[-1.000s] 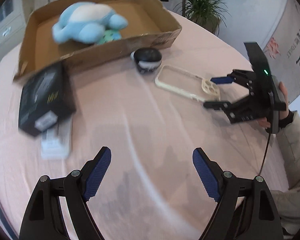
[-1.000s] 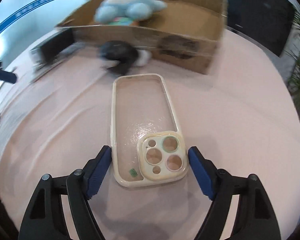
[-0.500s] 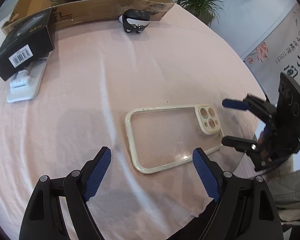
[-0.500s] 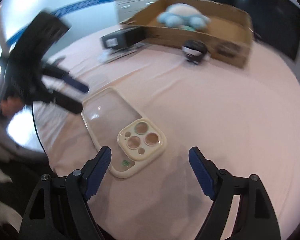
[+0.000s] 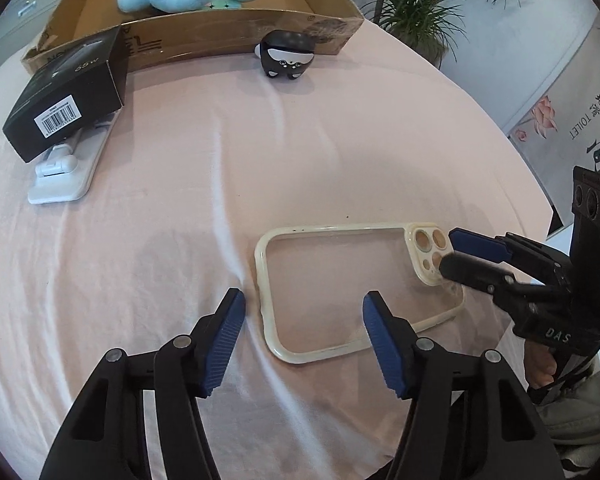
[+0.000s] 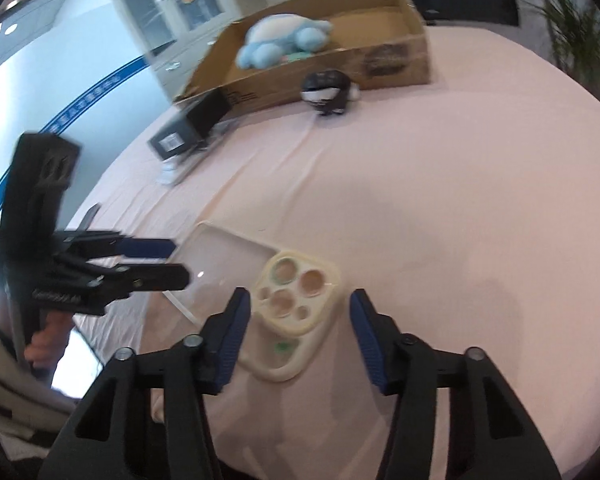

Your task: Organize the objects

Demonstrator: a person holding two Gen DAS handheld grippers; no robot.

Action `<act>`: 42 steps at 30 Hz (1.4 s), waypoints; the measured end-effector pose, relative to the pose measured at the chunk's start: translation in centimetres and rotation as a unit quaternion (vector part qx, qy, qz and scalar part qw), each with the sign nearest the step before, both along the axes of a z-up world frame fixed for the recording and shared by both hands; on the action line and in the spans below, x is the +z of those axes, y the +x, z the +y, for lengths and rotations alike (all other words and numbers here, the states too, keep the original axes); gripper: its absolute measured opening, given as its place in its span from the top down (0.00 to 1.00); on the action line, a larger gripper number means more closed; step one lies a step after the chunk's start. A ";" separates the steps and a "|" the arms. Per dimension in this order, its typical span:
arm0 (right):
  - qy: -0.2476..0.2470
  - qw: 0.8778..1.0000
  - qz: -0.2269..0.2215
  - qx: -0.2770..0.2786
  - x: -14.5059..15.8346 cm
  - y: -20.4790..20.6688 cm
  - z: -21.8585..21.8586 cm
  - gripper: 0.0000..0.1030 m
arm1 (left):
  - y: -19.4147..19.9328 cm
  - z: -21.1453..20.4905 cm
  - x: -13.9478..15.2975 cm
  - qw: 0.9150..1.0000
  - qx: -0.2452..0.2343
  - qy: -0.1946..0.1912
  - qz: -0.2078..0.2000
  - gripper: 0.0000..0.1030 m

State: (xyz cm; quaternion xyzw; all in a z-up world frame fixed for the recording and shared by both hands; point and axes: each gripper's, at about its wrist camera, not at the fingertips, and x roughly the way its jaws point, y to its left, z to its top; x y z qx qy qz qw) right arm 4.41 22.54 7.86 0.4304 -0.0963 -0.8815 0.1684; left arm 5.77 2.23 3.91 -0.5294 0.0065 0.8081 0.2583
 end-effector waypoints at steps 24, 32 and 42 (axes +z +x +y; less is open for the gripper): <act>0.099 0.993 -0.054 -0.046 0.7 -0.3 -1.9 0.73 | 0.1 2.1 -0.1 0.999 -0.018 -0.041 0.005 0.45; 0.099 0.992 -0.054 -0.051 0.8 -0.2 -1.9 0.73 | 0.7 2.9 -0.1 0.998 -0.028 -0.053 0.021 0.38; 0.100 0.993 -0.046 -0.053 1.1 0.0 -2.0 0.75 | 0.3 0.3 0.6 1.000 0.003 -0.022 0.020 0.72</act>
